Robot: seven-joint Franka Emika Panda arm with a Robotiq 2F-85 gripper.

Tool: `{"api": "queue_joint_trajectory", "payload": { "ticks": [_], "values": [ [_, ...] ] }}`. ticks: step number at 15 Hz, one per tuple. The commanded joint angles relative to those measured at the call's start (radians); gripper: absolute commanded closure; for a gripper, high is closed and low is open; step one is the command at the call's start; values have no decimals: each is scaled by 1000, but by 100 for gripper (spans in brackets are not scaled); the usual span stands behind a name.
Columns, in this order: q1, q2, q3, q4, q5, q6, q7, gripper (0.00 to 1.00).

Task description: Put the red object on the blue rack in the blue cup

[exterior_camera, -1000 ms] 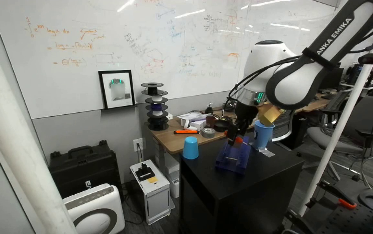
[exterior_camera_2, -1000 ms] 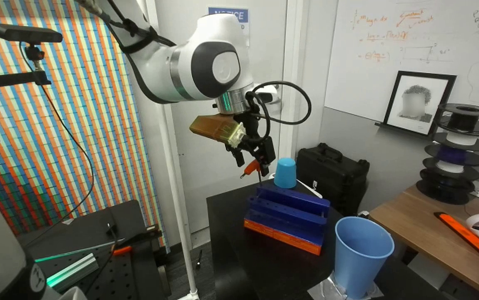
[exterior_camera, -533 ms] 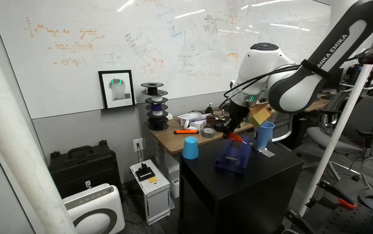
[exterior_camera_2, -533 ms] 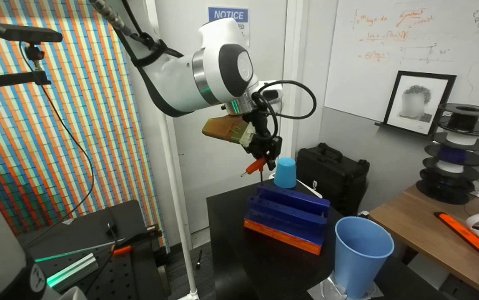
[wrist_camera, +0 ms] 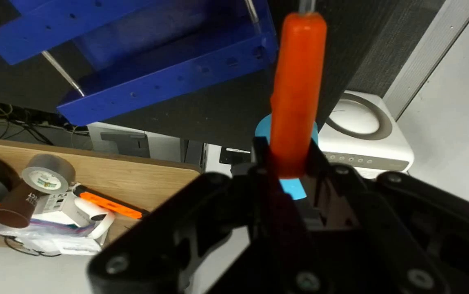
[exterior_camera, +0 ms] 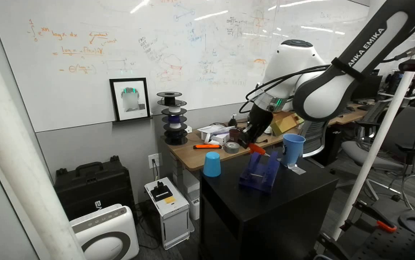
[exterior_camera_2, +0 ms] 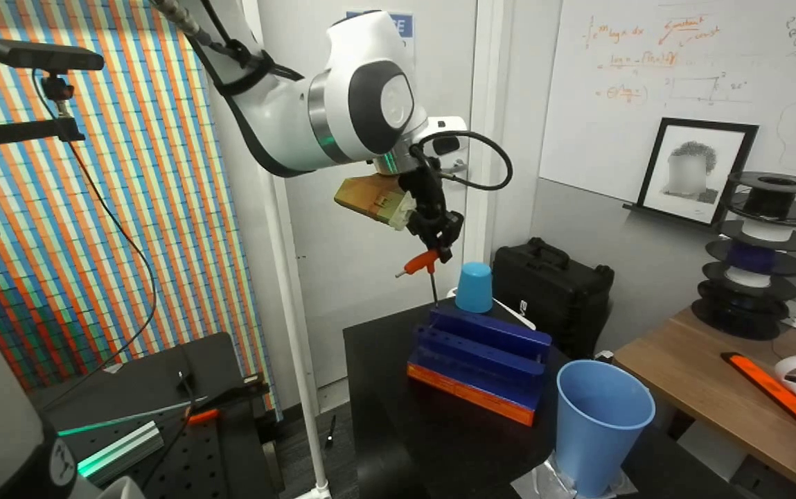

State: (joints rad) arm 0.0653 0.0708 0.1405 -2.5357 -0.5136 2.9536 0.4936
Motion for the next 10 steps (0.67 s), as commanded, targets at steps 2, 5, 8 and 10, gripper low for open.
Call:
{"api": "queue_joint_trajectory", "payload": {
  "ticks": [2,5,8,10],
  "values": [
    [-2,-114,37,-52,157,-21,-80,88],
    [6,-222,28,-82,209,-36,-91,88],
    [15,-352,7,-100,244,-81,-100,88],
    [-27,-416,-3,-78,196,-130,-65,88]
  ]
}}
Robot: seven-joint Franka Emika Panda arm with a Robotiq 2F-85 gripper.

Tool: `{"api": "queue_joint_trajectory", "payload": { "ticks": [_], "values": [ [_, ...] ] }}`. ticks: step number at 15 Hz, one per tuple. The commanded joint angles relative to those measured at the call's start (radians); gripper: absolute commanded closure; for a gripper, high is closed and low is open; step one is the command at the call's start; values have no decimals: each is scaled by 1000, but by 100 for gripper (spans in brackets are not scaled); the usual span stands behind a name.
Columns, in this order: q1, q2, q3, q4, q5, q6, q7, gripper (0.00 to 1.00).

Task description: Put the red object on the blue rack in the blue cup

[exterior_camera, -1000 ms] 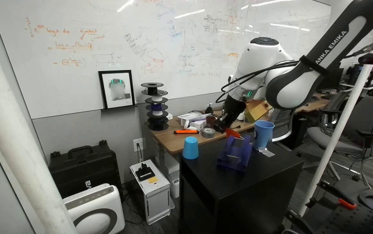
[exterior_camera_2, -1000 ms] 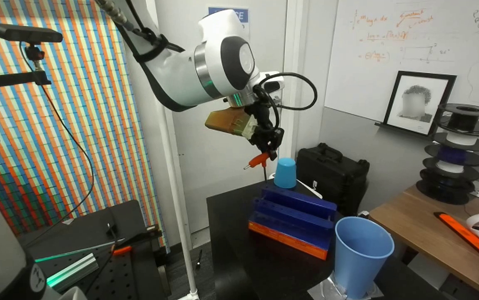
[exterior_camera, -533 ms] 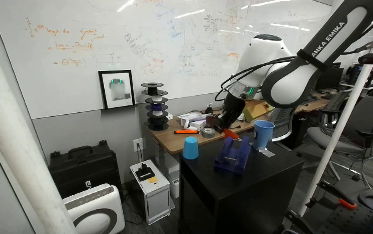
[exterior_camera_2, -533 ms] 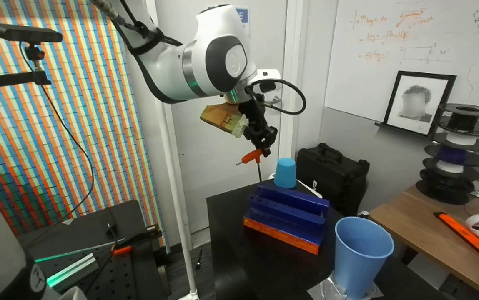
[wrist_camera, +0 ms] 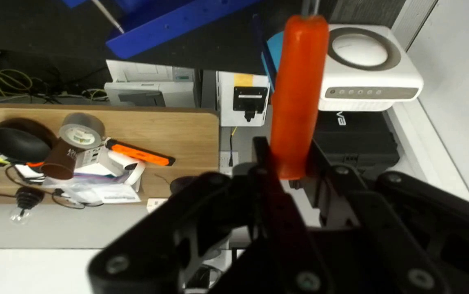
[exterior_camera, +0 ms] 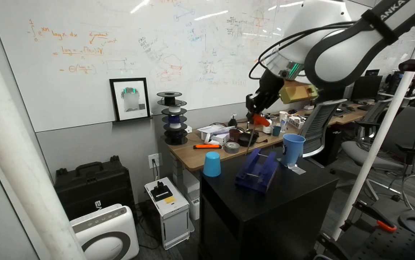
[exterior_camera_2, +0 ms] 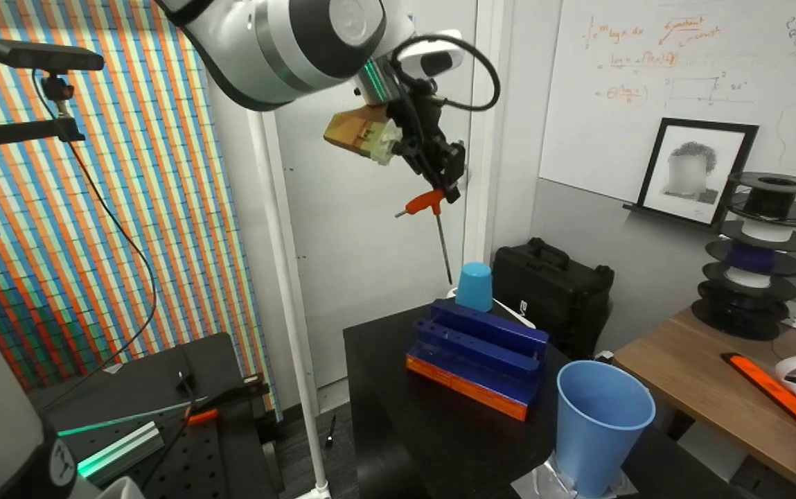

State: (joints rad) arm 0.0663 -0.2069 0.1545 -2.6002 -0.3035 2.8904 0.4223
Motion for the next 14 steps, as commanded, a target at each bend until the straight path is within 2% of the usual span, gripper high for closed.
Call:
{"api": "queue_joint_trajectory", "payload": {
  "ticks": [1,4,5,9,11,14],
  "values": [
    [-59,-162,-18,-1,-42,-86,29,88],
    [-180,-177,-26,45,-124,-121,64,88],
    [-257,-174,12,56,-119,-122,58,89],
    [-413,-84,40,136,-197,-223,136,89],
    [-430,-19,41,171,-242,-291,187,89],
    [-383,85,0,207,-280,-328,246,90]
  ]
}}
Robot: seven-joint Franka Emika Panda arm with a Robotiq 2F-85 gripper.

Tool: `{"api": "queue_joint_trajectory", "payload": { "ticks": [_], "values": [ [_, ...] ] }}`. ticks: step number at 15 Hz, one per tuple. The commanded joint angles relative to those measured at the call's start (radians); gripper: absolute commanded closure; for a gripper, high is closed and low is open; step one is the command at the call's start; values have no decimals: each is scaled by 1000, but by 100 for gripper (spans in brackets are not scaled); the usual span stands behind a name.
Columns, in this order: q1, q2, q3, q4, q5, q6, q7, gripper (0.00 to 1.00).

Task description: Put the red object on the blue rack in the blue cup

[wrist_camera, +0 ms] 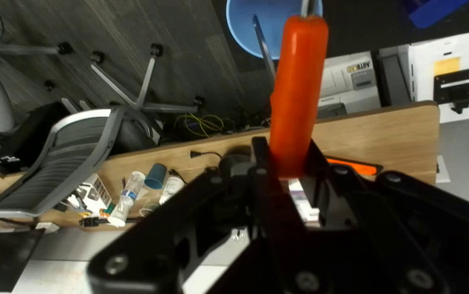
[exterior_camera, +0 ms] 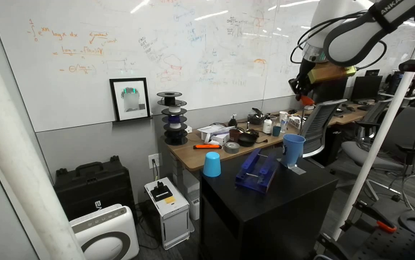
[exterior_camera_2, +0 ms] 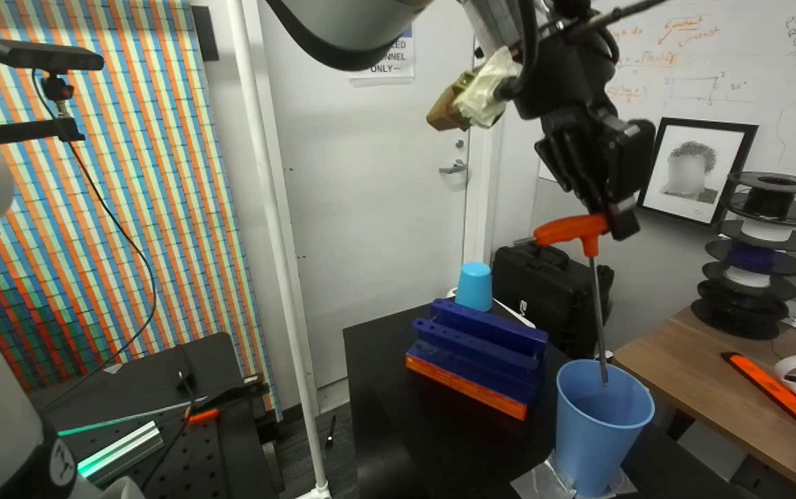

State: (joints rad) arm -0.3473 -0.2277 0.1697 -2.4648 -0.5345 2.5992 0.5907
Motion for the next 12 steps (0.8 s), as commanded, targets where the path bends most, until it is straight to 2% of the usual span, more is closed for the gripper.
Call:
{"api": "queue_joint_trajectory", "payload": {
  "ticks": [1,5,6,7,9,12],
  "values": [
    [45,145,-30,81,-66,-22,102,90],
    [126,252,-103,102,-96,-5,151,90],
    [147,267,-122,109,-94,-12,152,53],
    [169,267,-137,113,-49,-19,121,53],
    [204,228,-155,110,34,-22,74,39],
    [248,107,-153,80,168,-16,-4,16]
  ]
}}
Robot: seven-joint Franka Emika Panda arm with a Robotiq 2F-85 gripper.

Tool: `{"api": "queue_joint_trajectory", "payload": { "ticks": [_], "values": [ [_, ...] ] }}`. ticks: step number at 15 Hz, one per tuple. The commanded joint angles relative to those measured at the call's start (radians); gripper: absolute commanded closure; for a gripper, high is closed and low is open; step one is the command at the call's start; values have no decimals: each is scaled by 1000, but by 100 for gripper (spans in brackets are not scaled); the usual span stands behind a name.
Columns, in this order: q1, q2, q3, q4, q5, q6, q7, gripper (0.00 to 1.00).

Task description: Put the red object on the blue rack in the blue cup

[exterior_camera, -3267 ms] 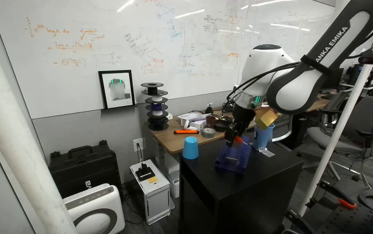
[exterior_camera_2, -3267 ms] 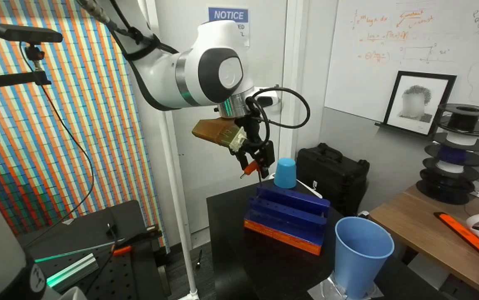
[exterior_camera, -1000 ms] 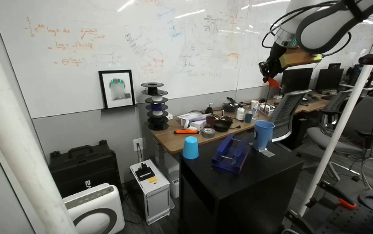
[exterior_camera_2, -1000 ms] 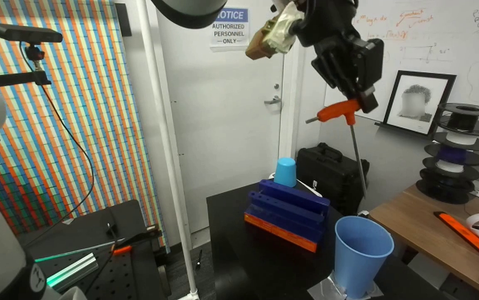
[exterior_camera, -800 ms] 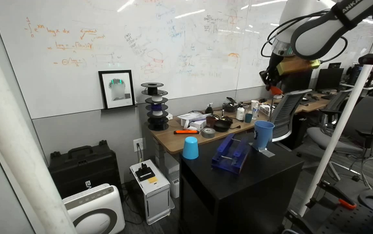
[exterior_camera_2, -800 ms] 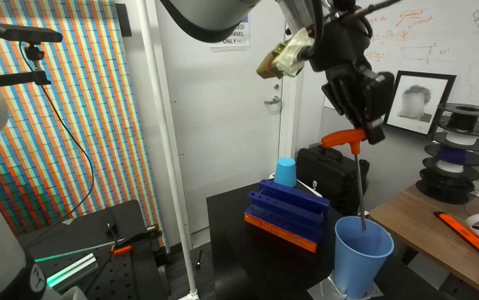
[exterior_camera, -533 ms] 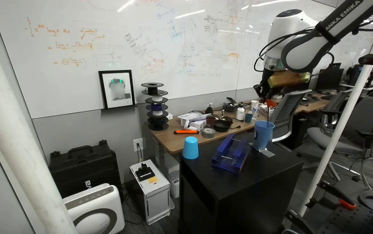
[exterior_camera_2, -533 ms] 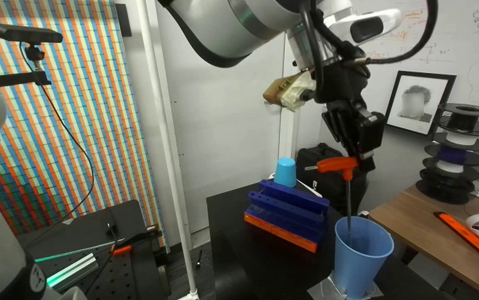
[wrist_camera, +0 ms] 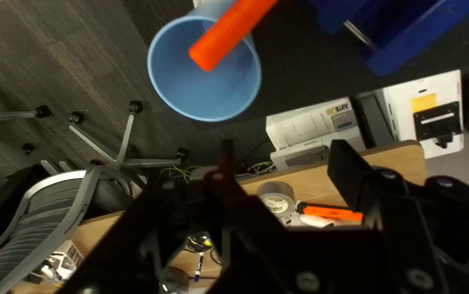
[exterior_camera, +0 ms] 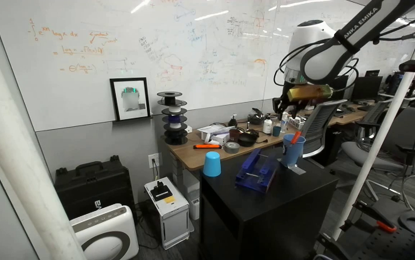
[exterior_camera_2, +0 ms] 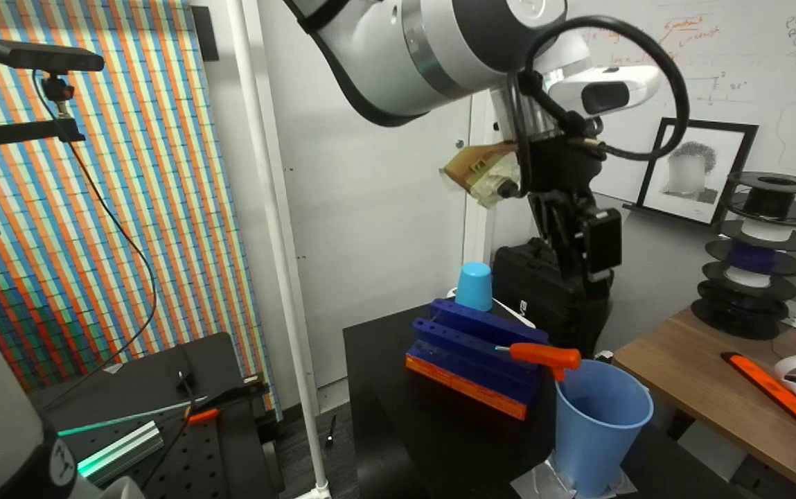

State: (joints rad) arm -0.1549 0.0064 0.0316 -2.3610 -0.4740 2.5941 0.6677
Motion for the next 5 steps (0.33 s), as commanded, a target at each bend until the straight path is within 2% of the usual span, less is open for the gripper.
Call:
{"api": "queue_joint_trajectory", "payload": {
  "ticks": [1,2,4,5],
  "values": [
    [70,-174,-9,-41,151,-8,-121,8],
    [87,-223,-1,-60,201,-17,-161,2],
    [124,-311,4,-102,304,-9,-275,0],
    [153,-355,3,-121,375,-41,-335,0]
  ]
}}
